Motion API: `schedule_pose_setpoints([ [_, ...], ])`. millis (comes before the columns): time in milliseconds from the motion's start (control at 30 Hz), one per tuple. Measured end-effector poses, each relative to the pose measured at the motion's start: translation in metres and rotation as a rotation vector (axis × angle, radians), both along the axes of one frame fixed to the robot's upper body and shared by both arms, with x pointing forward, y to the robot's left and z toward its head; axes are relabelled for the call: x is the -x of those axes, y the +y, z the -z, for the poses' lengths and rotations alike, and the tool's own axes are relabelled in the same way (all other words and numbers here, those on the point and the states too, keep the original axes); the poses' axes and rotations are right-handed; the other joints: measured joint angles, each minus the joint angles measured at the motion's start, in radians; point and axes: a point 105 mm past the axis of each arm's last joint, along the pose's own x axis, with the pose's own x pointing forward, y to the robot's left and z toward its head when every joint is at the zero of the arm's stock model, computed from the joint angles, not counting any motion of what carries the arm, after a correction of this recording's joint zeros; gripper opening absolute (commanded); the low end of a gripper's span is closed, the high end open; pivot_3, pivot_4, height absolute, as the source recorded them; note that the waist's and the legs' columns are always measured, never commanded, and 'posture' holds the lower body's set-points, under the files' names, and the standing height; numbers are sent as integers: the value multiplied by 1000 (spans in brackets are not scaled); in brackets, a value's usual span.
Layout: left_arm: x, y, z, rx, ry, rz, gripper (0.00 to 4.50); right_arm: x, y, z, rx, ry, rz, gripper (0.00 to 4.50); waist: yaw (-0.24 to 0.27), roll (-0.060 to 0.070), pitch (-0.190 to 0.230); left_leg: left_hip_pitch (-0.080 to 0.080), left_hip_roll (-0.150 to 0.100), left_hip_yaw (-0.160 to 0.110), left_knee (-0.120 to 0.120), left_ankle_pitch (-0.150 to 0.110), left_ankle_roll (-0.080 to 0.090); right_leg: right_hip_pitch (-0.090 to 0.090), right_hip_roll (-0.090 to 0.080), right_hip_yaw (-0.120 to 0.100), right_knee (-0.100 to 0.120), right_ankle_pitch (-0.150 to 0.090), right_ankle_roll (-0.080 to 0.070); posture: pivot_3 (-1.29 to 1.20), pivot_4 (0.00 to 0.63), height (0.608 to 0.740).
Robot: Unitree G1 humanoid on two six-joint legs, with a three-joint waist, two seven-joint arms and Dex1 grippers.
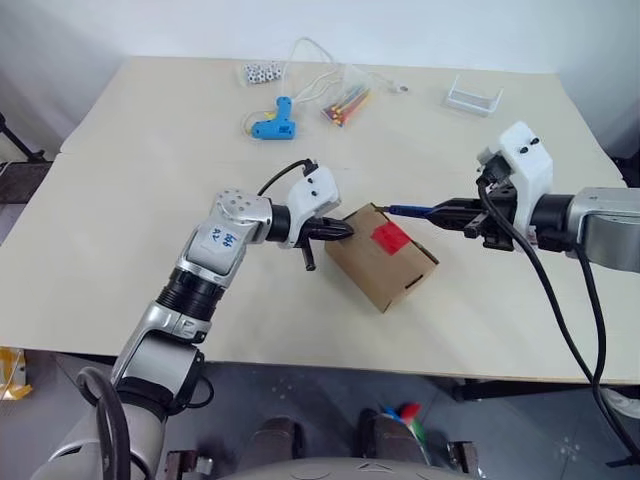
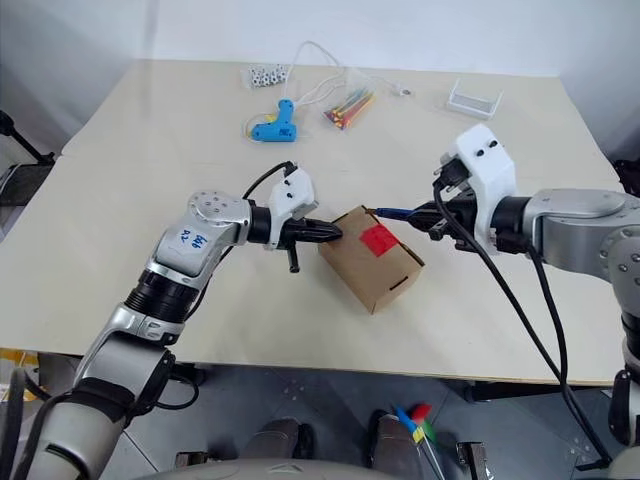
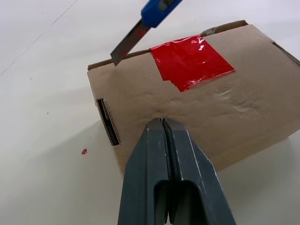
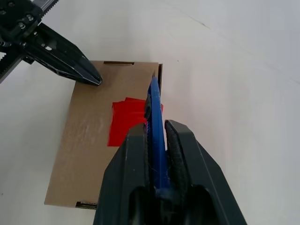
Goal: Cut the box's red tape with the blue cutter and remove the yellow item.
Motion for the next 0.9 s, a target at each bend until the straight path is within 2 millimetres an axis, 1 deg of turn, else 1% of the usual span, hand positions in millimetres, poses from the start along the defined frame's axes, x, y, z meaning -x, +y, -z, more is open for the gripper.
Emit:
schedule_pose_setpoints([
  [300, 3, -5, 4, 0, 18, 6, 0, -5, -1, 2, 2, -13, 10, 256, 3, 0, 0, 0, 0, -1, 6, 0, 0, 2, 0, 0, 2, 0, 0, 0, 150, 740],
  [433, 6, -5, 5, -1, 17, 10, 0, -7, -3, 10, 12, 4, 16, 256, 3, 0, 0, 0, 0, -1, 8, 0, 0, 3, 0, 1, 3, 0, 0, 0, 150, 740],
  [533, 7, -5, 6, -1, 23, 9, 0, -7, -5, 12, 17, 5, 17, 255, 3, 0, 0, 1, 0, -1, 8, 0, 0, 3, 0, 1, 3, 0, 0, 0, 150, 740],
  [633, 9, -4, 6, -2, 24, 8, 0, -7, -6, 17, 17, 22, 16, 175, 3, 0, 0, 1, 0, -1, 8, 0, 0, 3, 0, 2, 4, 0, 0, 0, 150, 740],
  [900, 9, -6, 6, 5, 31, -5, 0, -11, -7, 18, 2, 15, 26, 175, 3, 0, 0, 2, 0, -2, 9, 0, 0, 3, 0, 4, 5, 0, -1, 0, 150, 740],
])
